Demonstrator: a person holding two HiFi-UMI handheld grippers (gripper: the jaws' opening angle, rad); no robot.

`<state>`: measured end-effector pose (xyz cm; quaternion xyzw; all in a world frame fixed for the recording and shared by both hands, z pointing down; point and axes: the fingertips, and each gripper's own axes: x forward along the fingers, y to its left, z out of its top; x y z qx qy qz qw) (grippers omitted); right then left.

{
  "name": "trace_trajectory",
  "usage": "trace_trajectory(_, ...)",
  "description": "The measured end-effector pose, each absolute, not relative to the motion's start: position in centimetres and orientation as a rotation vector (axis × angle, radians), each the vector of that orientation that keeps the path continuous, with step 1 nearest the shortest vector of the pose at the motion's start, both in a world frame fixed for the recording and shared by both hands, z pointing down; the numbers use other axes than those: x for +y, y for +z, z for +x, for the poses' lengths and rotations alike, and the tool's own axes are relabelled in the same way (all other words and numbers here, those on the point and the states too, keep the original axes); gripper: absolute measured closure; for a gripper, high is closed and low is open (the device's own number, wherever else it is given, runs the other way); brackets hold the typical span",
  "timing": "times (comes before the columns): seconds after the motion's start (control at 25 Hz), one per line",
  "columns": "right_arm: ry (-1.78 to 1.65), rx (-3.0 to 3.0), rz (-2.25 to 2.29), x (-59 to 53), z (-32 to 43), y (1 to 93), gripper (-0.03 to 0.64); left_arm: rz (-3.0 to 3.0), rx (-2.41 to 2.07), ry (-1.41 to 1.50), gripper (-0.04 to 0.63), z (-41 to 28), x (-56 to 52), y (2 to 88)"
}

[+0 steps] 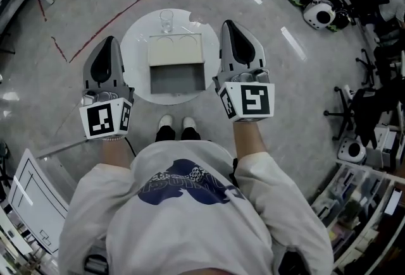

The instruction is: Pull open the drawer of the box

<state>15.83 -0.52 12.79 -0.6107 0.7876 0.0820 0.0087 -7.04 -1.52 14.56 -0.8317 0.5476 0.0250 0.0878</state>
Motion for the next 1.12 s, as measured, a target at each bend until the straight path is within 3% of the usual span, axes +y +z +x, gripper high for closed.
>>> trace_trajectory(1.12,0.336,2.436,-1.952,-0.41,15.58,12.78,0.620,-2.467,1.638,0.087,0.588,-7.63,-2.11,14.85)
